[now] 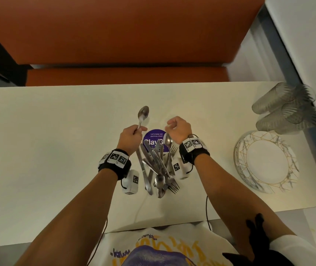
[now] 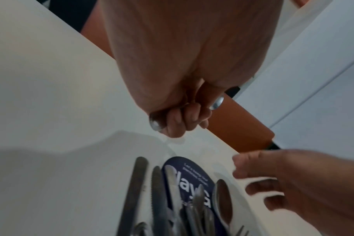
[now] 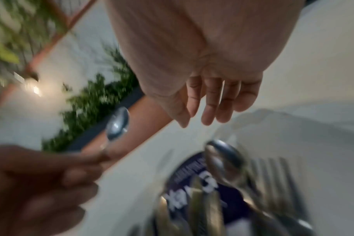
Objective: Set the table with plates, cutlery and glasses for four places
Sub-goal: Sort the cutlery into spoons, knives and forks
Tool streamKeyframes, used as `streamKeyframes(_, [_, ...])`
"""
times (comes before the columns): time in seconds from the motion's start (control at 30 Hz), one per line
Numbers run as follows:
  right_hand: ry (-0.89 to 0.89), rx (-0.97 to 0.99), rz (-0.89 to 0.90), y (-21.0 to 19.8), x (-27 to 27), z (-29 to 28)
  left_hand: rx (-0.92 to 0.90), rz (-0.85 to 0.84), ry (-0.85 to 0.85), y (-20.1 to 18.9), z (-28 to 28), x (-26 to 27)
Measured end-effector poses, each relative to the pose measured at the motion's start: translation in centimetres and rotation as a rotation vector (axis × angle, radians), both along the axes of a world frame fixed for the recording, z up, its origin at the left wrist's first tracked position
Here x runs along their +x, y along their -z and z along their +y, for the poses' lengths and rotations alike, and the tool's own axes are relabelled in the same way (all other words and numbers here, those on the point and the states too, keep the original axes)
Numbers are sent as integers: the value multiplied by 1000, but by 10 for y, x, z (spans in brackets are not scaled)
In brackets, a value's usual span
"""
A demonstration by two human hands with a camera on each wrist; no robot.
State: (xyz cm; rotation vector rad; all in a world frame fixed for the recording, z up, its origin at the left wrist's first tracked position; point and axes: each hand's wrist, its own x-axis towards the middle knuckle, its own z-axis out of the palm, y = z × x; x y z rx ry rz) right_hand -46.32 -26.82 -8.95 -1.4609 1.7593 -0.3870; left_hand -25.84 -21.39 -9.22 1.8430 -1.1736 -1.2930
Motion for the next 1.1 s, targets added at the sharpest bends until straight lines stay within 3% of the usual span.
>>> streamKeyframes(0.2, [-171, 76, 310, 32, -2, 3, 76, 44, -80, 4, 5, 13])
streamKeyframes(0.33, [-209, 85, 351, 32, -2, 3, 79, 35, -62, 1, 4, 13])
streamKeyframes(0.57, [28, -71, 115, 4, -12, -19, 23, 80, -28, -3, -8, 9])
streamKeyframes(0.8, [119, -274, -89, -45, -5, -32, 2, 178, -21, -13, -17, -7])
streamKeyframes(0.97, [177, -233, -206, -44, 17, -13, 101, 350, -9, -31, -11, -22])
streamKeyframes(1.1, [167, -271, -171, -38, 31, 5, 138, 415, 48, -40, 2, -23])
